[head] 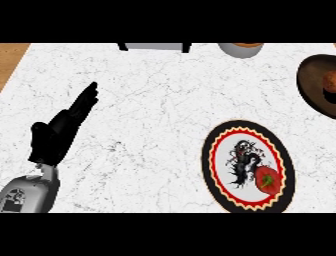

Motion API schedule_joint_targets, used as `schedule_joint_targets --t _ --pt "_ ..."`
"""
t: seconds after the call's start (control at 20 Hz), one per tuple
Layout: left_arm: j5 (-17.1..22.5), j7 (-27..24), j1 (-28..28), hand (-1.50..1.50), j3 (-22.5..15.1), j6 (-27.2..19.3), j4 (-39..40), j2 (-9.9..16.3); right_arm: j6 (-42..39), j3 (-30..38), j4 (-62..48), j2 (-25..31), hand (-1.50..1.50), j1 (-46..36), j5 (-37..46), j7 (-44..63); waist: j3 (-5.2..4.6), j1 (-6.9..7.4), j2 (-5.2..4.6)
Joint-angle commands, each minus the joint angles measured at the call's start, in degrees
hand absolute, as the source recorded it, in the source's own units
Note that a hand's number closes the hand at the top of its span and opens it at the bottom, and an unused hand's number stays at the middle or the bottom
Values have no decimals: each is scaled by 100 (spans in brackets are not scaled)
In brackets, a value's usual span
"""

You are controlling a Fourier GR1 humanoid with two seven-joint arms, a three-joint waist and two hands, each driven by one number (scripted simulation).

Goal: Pick the sweet potato from the plate and place it in the pan

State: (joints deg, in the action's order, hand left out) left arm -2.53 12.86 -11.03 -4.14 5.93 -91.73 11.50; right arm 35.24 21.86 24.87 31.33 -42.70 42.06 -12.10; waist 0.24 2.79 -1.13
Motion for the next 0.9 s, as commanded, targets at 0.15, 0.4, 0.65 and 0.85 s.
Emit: schedule_joint_targets --t 0.15,0.4,0.65,0.85 --pt "7 49 -252 0 52 35 186 -39 41 316 -981 445 150 -379 -148 -715 8 60 -60" --pt "-87 -134 99 0 -124 82 -38 -49 -180 460 -1714 783 150 -312 -118 335 -1 224 -112" --pt "-42 -49 -142 0 -76 56 -52 -101 -1019 428 -1897 814 -150 -390 -164 88 30 225 -133" --pt "-85 -185 40 0 -169 88 3 -135 -1105 762 -1768 730 -150 -482 -513 -190 48 316 -168"
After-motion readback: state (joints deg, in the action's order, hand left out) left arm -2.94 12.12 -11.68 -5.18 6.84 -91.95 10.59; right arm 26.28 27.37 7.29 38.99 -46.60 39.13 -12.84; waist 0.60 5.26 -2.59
